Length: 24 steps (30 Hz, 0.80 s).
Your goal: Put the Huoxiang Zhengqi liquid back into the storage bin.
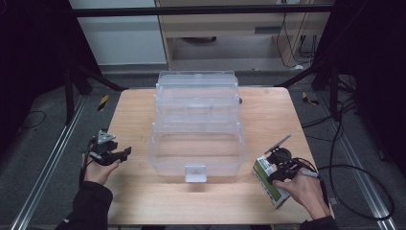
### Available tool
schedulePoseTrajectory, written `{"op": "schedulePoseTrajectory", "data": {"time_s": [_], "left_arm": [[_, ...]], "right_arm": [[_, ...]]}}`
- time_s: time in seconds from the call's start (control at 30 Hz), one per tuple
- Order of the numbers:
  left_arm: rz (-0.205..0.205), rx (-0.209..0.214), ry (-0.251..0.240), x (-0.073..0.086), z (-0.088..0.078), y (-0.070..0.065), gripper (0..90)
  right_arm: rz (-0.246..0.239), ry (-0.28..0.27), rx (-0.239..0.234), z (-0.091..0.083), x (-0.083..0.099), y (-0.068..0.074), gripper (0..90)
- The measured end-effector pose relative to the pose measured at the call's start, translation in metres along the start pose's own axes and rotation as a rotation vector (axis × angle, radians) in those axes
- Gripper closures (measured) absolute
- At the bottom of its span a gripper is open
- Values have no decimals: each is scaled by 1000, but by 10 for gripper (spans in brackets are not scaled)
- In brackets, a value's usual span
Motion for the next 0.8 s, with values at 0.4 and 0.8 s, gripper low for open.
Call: {"op": "schedulePoseTrajectory", "data": {"time_s": [0.4,0.8], "left_arm": [[7,3,10,1,1,0,385],[11,2,14,1,1,-1,384]], "right_arm": [[13,42,23,0,-4,0,639],[-5,8,24,-3,-4,1,644]]}}
Point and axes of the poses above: each handheld gripper's, and its own axes: z roughly forward along the jaws, x roughly out of its underside, y roughly to its left, the point moved 3 cm from there along z, roughly forward along the jaws, and after that the axes turned 9 degrees about -x, right-handed, at the moved point
